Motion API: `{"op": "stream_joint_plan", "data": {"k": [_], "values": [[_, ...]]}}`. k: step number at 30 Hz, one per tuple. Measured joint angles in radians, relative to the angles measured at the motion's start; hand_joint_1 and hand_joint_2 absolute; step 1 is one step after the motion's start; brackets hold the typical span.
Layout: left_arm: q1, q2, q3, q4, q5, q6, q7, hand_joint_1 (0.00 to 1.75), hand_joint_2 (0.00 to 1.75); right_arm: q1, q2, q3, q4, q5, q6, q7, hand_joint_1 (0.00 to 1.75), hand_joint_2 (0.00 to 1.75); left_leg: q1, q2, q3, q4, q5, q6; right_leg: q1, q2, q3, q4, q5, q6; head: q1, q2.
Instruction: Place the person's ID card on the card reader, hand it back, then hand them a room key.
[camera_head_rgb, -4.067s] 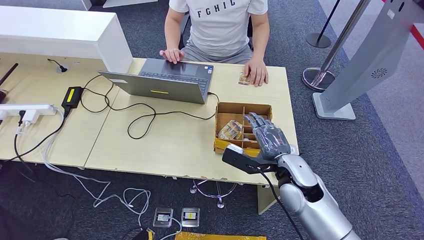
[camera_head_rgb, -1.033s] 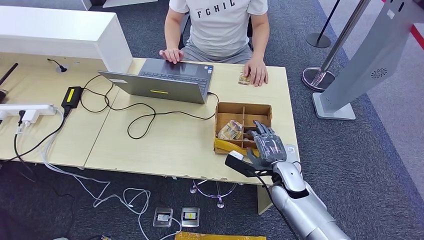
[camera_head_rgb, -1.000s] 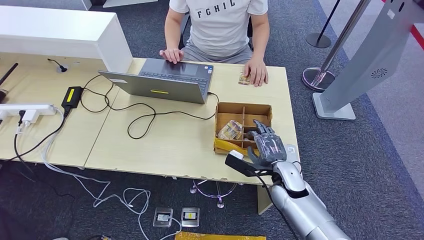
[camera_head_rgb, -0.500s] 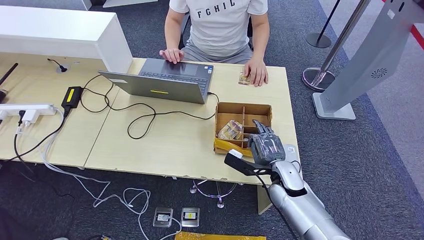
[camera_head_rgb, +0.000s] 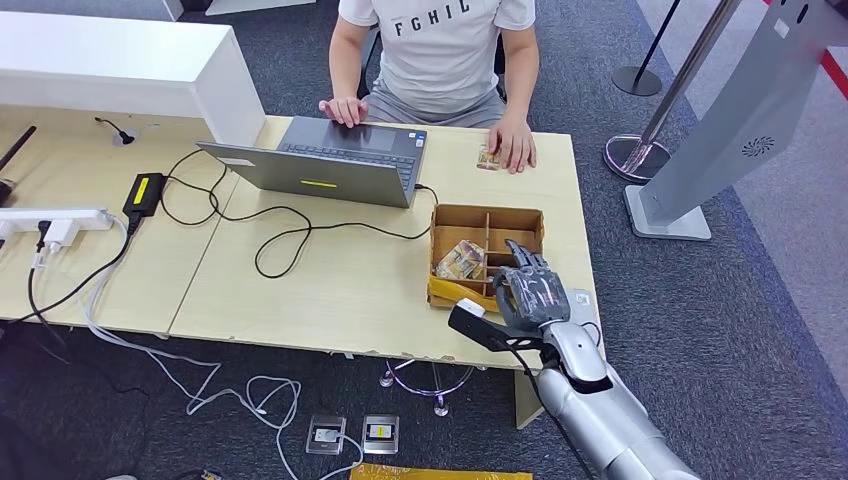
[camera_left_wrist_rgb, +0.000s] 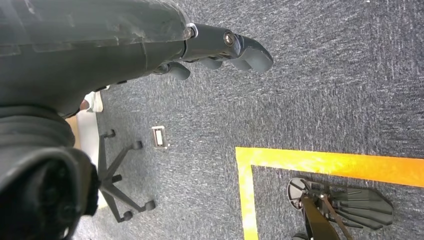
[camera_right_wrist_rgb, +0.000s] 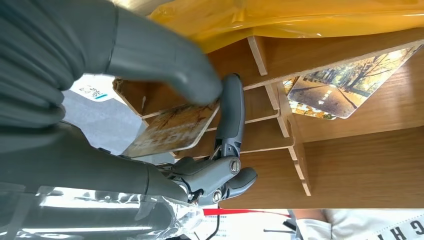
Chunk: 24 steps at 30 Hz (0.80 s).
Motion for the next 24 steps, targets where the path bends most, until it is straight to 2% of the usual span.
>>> {"op": "stream_joint_plan", "data": {"k": [24], "values": [[0.000,-0.001,-0.001,0.000,0.000,0.005,0.020,0.00,0.00,-0.022,0.018,0.000,0.038,-0.029,-0.027,-0.013,0.00,1.75,0.000,0.000,0.000,0.000,0.000,0.000,0.000,0.000,0.000,0.000,0.000,0.000,0.000,0.000]]}}
